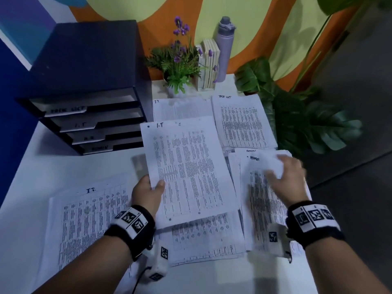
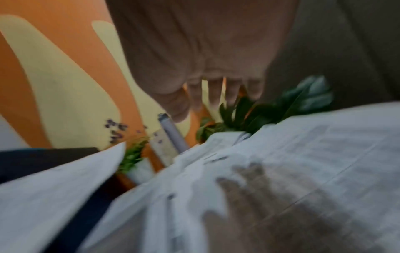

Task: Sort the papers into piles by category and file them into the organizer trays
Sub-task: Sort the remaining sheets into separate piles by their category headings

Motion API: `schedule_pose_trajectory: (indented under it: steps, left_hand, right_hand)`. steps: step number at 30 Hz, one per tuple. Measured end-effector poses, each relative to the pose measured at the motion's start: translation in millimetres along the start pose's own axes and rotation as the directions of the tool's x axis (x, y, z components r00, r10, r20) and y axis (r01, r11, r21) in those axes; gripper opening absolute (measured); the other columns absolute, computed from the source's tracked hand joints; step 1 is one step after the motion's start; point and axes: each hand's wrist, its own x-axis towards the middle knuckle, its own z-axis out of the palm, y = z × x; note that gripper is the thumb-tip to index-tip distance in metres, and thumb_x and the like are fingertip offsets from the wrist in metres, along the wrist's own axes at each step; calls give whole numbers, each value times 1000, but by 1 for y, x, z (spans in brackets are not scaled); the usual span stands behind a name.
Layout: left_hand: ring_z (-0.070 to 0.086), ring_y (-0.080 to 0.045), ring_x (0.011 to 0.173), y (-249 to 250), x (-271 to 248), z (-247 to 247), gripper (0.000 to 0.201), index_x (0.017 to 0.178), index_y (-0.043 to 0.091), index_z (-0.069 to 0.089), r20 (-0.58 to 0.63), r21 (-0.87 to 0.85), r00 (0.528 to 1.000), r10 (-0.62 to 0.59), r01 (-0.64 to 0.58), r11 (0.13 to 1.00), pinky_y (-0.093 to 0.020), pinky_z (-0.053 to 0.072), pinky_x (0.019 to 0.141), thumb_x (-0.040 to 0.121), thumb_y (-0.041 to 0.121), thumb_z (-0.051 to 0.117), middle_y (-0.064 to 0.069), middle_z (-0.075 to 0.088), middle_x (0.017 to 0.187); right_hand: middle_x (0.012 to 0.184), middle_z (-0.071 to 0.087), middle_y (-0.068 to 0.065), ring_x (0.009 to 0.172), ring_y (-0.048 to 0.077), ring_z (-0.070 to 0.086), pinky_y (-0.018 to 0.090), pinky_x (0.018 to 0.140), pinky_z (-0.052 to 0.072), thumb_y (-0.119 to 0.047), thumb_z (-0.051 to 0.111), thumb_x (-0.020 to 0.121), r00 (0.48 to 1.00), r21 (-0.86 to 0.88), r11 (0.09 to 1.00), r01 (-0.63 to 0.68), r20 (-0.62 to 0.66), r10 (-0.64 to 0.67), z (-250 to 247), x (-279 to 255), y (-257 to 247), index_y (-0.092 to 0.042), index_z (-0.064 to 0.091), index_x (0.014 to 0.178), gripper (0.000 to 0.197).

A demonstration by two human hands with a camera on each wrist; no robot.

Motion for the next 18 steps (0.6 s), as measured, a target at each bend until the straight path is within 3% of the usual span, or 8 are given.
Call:
schedule_pose_trajectory:
  steps: [2,4,7,9,11,13,15,18]
  left_hand:
    - [67,-19,93,9,5,3,12,104,22,65,11,-29,1000,11,-10,1000,-45,54,90,93,22,61,5,71,99]
    - [68,-20,92,16,14,5,11,104,22,64,4,-62,1000,25,-25,998,-46,54,89,93,24,62,4,71,99]
    - [66,-17,98,19,27,3,24,116,31,56,-13,-130,999,34,-35,991,-42,52,94,92,27,61,9,68,106]
    - [60,-14,107,15,31,-5,44,135,34,43,-17,-138,999,39,-41,990,-35,46,98,94,24,58,11,61,118]
    - [52,-13,117,5,29,-21,51,142,25,37,-44,-110,999,32,-36,993,-32,41,103,95,14,56,5,52,129]
    - [46,-13,124,-15,27,-45,53,141,23,39,-97,-16,995,23,-25,1000,-36,38,109,94,11,58,2,47,139]
    - [42,-16,132,-39,26,-72,56,143,23,38,-151,143,989,11,11,990,-40,36,111,93,13,60,-1,41,147]
    - [37,-27,137,-70,19,-111,62,148,17,34,-234,380,972,-30,119,917,-41,33,113,91,14,60,-8,36,151]
  right_hand:
    - [117,54,1,106,20,53,31,88,43,-25,62,92,945,334,939,-84,326,-31,16,-17,-35,-15,48,122,34]
    - [91,56,2,73,15,54,24,63,45,-13,59,93,867,492,845,-209,492,-72,36,-28,-61,-18,41,107,24]
    - [73,51,7,51,19,47,25,44,40,3,48,88,932,438,882,-173,362,3,68,-21,-74,-23,38,87,28]
    - [77,55,4,63,23,53,26,51,43,4,46,87,977,331,936,-122,205,55,80,-7,-73,-19,45,84,23]
    - [84,57,2,77,22,55,25,63,40,5,46,88,988,287,950,-119,131,84,85,6,-69,-15,53,88,21]
    - [91,59,6,82,21,54,22,69,38,6,46,88,991,275,954,-115,101,90,90,17,-67,-11,58,93,21]
    - [93,62,10,79,23,55,22,60,41,6,45,89,992,274,955,-114,84,94,100,28,-68,-9,60,93,22]
    - [99,65,16,71,27,57,35,59,55,4,42,89,987,296,943,-153,94,131,118,39,-74,-13,59,92,24]
